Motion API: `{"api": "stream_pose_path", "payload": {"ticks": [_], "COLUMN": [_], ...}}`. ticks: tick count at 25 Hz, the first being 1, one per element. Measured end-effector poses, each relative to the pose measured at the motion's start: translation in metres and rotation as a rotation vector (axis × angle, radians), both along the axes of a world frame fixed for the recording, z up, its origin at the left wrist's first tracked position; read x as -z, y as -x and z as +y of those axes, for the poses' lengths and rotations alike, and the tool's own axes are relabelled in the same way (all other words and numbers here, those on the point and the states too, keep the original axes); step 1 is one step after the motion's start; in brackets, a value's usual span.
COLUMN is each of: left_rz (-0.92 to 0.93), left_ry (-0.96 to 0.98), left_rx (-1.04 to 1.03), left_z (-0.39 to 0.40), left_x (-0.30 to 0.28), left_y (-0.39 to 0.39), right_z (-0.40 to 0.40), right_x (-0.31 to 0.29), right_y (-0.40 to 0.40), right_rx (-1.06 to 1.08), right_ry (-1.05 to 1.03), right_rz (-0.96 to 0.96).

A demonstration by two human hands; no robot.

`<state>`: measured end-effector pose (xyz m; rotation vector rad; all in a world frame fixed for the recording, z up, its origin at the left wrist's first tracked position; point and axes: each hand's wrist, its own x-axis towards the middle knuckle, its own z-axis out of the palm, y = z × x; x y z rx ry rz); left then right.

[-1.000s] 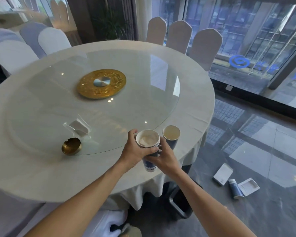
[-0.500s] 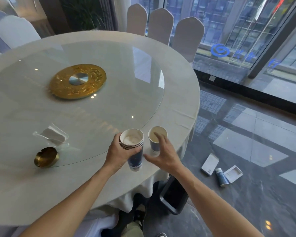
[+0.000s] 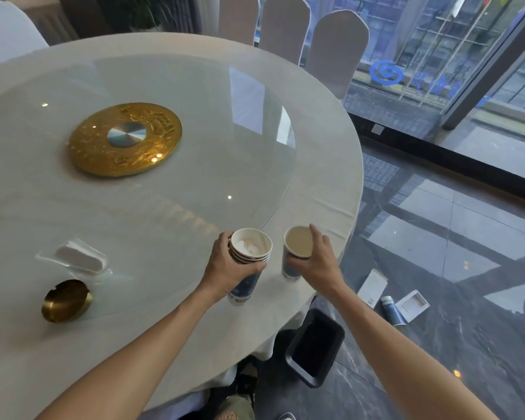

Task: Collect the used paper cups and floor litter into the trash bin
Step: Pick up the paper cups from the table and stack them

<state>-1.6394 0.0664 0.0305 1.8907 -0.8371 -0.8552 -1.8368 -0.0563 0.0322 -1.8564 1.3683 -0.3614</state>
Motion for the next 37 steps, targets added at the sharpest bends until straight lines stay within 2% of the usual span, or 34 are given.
{"api": "stream_pose_path", "payload": {"ticks": [4,8,14,18,20,23,28,31,33,37], "left_rz": [0.028,0.048,0.09,0.08,0.074,0.079,0.142,0.218,0.254,0.238], "left_ry": [-0.02,-0.021,-0.035,-0.025,0.001,0.03,0.145,0.229,0.245,0.175], "left_rx": [0.198,0.369,0.584,0.666,0.665,0.591,0.473,0.4,0.385,0.48], "left_z": [-0.037,-0.071,-0.114,-0.122,-0.125,-0.132,-0.15,-0.157,-0.157,-0.143], "left_x": [-0.002,-0.006,-0.009,-0.006,-0.004,-0.008,-0.038,-0.056,-0.063,-0.061], "left_y": [0.016,0.05,0.109,0.132,0.138,0.143,0.171,0.194,0.211,0.251], "right_z": [-0.038,-0.063,-0.054,-0.041,-0.034,-0.016,0.022,0.039,0.047,0.046], "right_x": [-0.049,-0.097,-0.118,-0.116,-0.112,-0.092,-0.039,-0.012,-0.002,0.003], "right_y": [0.021,0.052,0.11,0.145,0.166,0.19,0.216,0.223,0.226,0.244], "right_rx": [0.252,0.342,0.396,0.585,0.685,0.753,0.698,0.606,0.549,0.522], "right_ry": [0.154,0.235,0.246,0.236,0.253,0.207,-0.019,-0.086,-0.13,-0.166], "right_rz": [-0.169,-0.272,-0.217,-0.261,-0.272,-0.162,-0.069,0.037,0.024,-0.159]}}
